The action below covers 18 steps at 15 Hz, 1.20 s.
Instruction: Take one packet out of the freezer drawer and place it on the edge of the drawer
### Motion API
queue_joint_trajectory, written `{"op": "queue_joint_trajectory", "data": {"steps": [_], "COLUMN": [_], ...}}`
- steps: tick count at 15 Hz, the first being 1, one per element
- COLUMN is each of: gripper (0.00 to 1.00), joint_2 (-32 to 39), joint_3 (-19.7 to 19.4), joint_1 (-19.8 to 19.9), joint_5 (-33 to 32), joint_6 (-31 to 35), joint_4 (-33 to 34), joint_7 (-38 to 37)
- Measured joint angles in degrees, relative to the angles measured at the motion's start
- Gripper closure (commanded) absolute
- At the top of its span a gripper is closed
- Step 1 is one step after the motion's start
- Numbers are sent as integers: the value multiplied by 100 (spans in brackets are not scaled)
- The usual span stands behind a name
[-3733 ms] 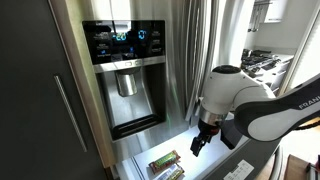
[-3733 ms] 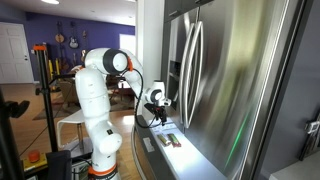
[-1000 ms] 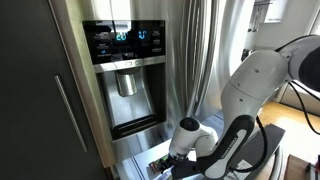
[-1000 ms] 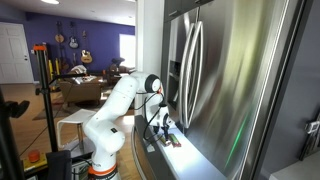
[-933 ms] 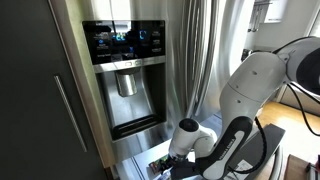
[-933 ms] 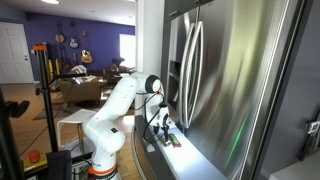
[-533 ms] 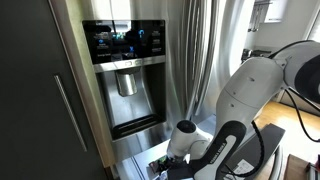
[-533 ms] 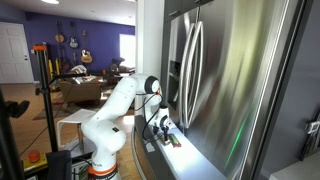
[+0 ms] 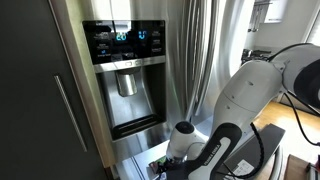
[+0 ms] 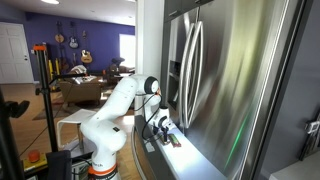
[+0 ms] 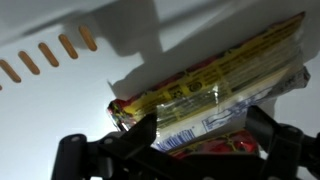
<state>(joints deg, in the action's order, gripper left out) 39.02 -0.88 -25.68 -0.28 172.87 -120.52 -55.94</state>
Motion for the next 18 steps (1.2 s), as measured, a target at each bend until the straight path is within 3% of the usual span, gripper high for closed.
{"op": "queue_joint_trajectory", "data": {"steps": [6, 14, 18], "gripper": [0, 0, 0], "joint_2": [-141, -167, -209], "joint_3": [-492, -548, -791], "joint_1": [-573, -673, -940], "joint_5": [8, 33, 21], "joint_6": [-276, -515, -656], "joint_4": [53, 60, 69], "joint_7": [-25, -190, -438]}}
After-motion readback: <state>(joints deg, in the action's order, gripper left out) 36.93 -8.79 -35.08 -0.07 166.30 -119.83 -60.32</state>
